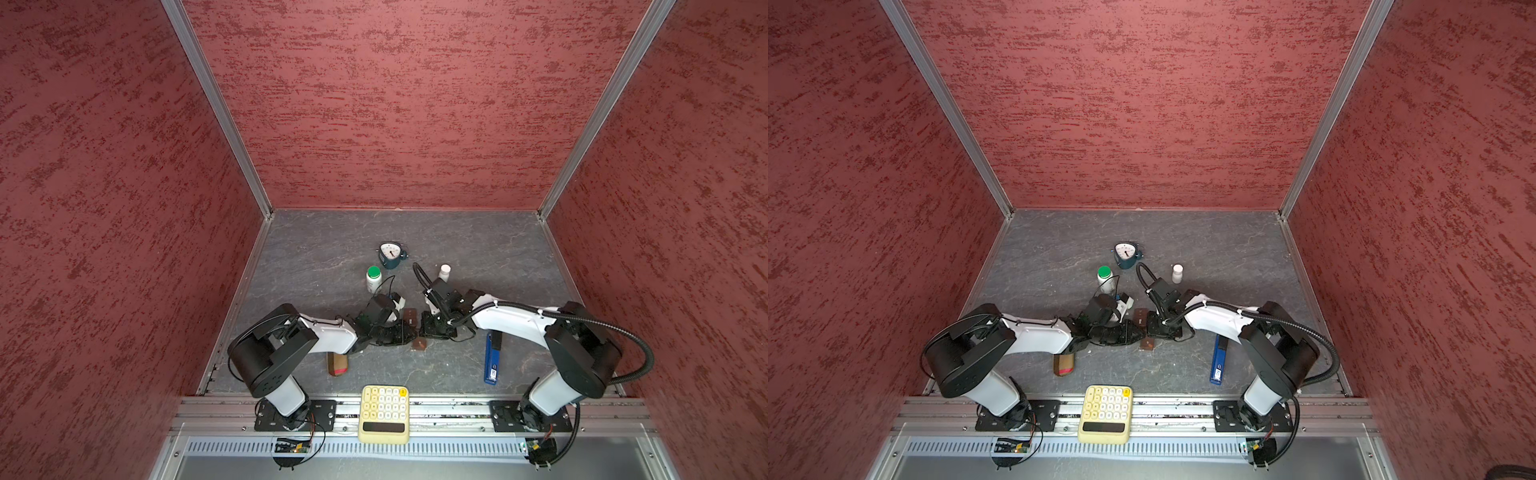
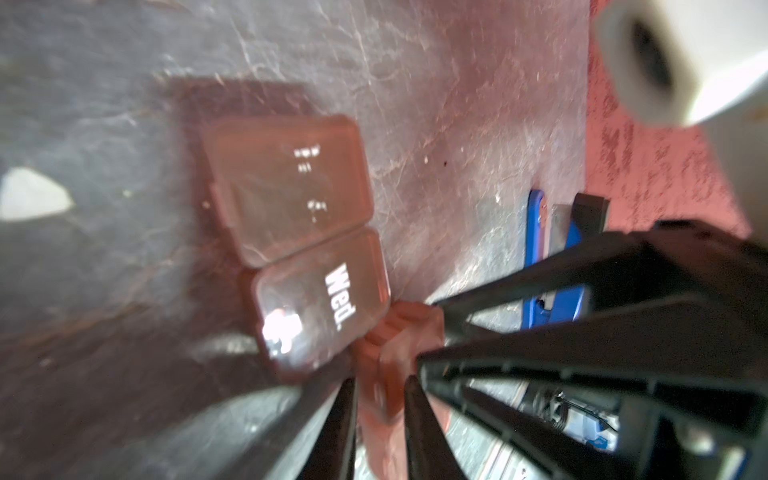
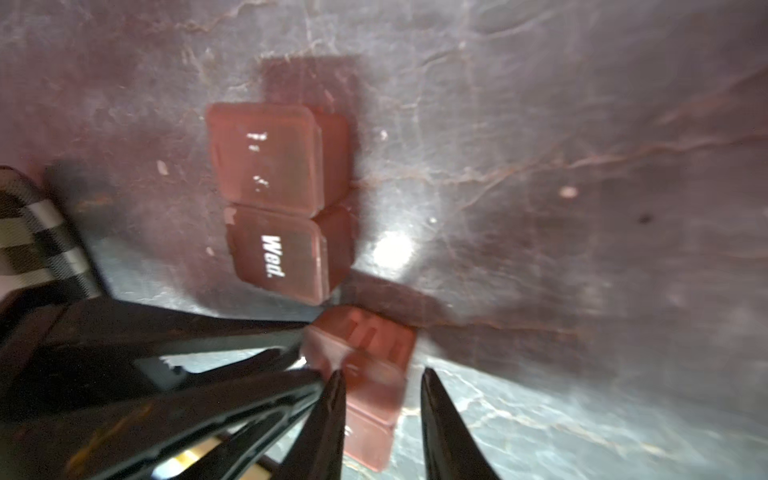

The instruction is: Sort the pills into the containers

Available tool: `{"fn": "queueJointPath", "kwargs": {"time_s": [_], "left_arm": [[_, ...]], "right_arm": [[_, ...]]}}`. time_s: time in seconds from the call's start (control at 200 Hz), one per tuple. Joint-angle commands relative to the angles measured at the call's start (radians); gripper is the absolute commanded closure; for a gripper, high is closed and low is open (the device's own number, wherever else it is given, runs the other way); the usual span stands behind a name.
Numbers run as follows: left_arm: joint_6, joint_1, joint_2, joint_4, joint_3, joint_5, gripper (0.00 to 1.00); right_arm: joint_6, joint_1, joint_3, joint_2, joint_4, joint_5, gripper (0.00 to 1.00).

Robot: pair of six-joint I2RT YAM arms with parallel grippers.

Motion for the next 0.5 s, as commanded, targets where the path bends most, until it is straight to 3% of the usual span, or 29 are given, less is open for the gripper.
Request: {"fn": "queueJointPath", "kwargs": {"time_s": [0.0,0.326,0.496], "left_arm": [[0.071,0.011,-0.106,-0.108,0.032,-0.049,0.71],[0.271,0.128,-0.473,-0.394,0.094,-0.272,0.66],[0.345,0.284,-0.591,-0.281,0.042,-0.421,0.57]], "right_arm": [[-0.024,-0.001,0.067,-0.070,-0.089,0.130,0.64],[-0.109,-0.111,0.129,-0.303,-0.180,0.295,0.60],[-0.249,-0.275,-0.008,-0.470,0.048,0.393,0.50]]}}
